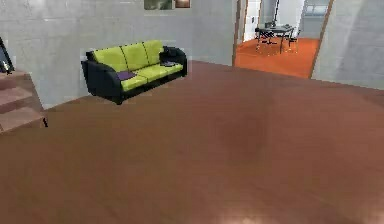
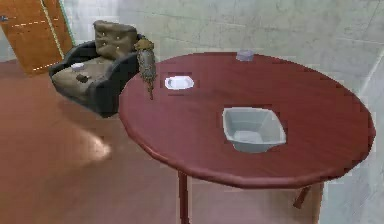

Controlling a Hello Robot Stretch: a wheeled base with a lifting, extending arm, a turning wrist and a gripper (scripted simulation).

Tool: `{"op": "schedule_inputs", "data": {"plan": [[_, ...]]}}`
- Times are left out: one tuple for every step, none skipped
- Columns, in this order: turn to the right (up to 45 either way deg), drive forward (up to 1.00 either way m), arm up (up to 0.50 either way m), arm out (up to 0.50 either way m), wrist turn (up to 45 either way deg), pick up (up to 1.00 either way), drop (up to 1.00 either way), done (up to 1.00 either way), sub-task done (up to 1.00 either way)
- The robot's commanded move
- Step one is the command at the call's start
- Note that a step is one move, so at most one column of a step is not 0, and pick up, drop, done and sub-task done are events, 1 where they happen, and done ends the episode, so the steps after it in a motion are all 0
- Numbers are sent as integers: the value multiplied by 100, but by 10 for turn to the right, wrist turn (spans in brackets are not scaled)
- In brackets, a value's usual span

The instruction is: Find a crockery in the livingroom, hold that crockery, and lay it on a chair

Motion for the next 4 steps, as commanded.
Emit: {"op": "schedule_inputs", "data": {"plan": [[330,0,0,0,0,0,0,0,0],[0,5,0,0,0,0,0,0,0],[0,0,50,0,0,0,0,0,0],[0,0,38,0,0,0,0,0,0]]}}
